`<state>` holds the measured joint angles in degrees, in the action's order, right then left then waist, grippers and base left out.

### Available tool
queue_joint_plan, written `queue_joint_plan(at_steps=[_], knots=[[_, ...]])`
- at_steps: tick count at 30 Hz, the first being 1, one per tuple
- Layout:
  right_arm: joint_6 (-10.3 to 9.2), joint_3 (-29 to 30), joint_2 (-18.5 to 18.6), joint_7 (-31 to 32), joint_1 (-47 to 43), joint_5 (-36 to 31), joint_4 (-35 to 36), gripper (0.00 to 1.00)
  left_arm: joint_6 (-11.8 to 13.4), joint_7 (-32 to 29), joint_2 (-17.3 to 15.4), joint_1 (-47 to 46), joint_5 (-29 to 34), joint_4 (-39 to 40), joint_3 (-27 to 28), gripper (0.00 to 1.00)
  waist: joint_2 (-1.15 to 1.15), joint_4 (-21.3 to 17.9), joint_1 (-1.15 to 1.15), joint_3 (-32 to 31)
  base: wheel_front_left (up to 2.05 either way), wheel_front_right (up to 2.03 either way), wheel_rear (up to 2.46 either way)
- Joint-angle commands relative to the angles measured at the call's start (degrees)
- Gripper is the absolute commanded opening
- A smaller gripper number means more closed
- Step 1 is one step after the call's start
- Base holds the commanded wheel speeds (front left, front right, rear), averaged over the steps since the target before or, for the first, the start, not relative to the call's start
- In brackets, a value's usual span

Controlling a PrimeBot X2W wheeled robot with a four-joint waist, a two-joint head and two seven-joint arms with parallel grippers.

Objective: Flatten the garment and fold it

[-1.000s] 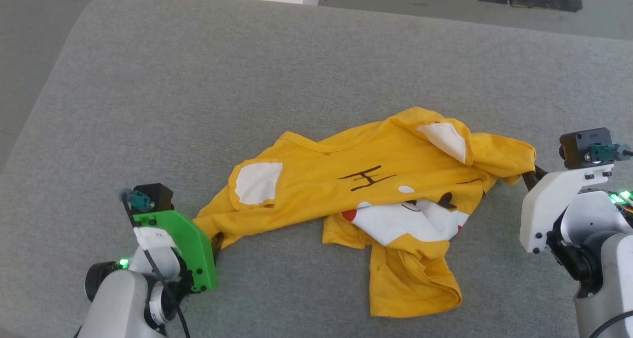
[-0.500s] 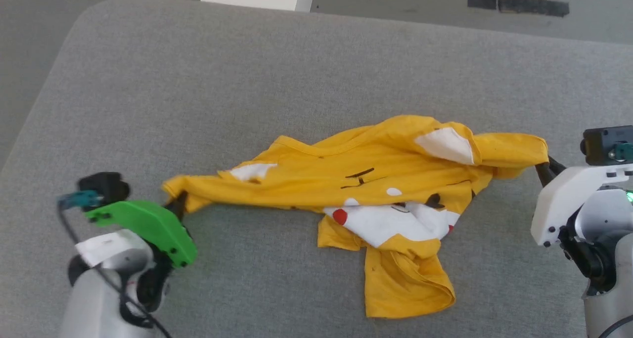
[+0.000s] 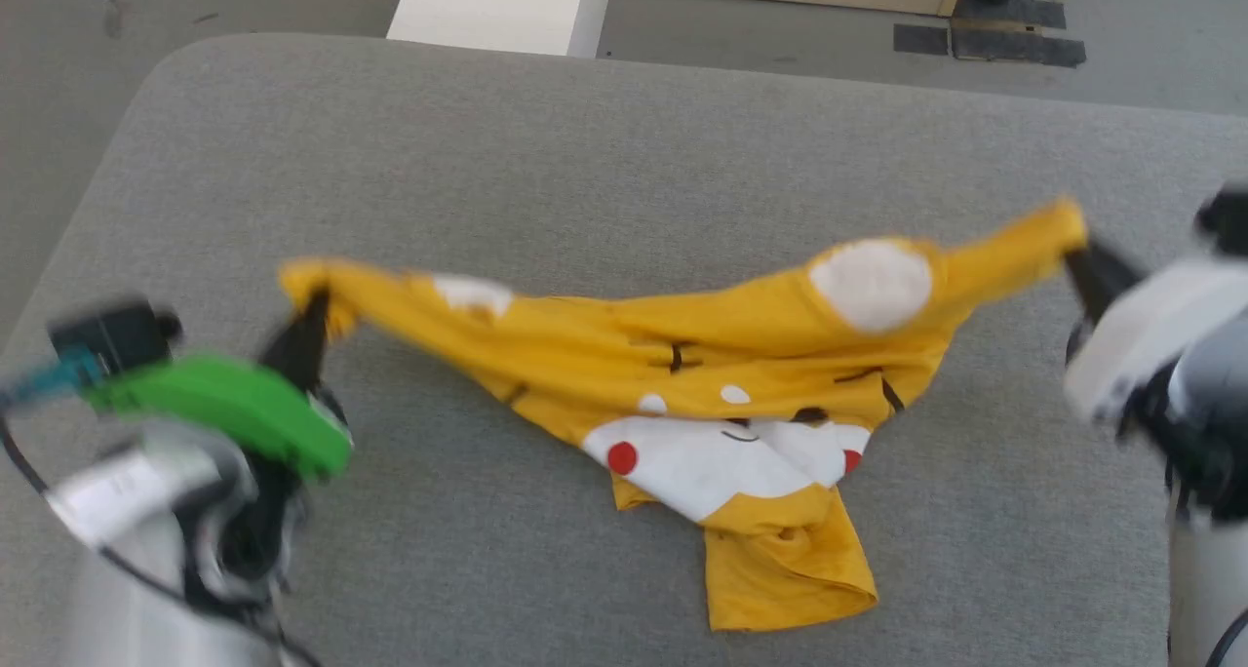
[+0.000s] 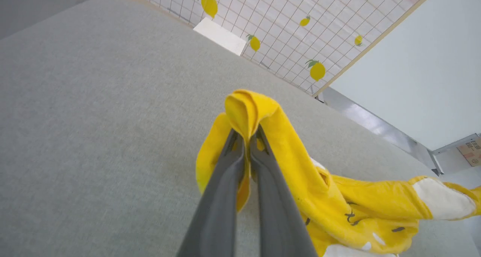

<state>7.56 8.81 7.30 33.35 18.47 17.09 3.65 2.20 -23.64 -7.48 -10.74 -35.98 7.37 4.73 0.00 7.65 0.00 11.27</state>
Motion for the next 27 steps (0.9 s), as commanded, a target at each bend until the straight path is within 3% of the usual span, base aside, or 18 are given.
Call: queue_joint_plan(at_steps=[1, 5, 12, 19, 27], knots=[[-0.08, 0.1, 0.0, 0.6, 4.4, 2.9, 0.6, 0.00, -0.8, -0.3, -1.4, -4.7, -0.6, 0.2, 0.3, 0.00, 0.00, -0.4, 0.00, 0.4, 0.00, 0.00, 0.00], [-0.08, -2.0, 3.0, 4.4, 16.2, 6.3, -1.2, 0.00, -1.8, -2.4, -3.2, -17.4, -3.2, -3.1, 0.7, 0.00, 0.00, -1.3, 0.00, 1.4, 0.00, 0.00, 0.00], [-0.08, -4.6, 4.2, 7.0, 40.4, 6.9, -10.3, 0.00, -1.9, -3.2, -9.2, -41.3, 0.5, -15.7, -0.3, 0.00, 0.00, -3.6, 0.00, 4.4, 0.00, 0.00, 0.00], [-0.08, -5.5, 1.3, 0.1, 60.4, 1.5, -23.9, 0.00, 0.4, 1.8, -12.7, -60.6, 5.7, -28.8, -0.9, 0.00, 0.00, -7.3, 0.00, 8.9, 0.00, 0.00, 0.00], [-0.08, -1.4, -1.0, -10.1, 74.7, -4.5, -36.3, 0.00, 2.1, 10.2, -14.5, -72.0, 9.7, -34.9, -1.5, 0.00, 0.00, -9.6, 0.00, 14.4, 0.00, 0.00, 0.00]])
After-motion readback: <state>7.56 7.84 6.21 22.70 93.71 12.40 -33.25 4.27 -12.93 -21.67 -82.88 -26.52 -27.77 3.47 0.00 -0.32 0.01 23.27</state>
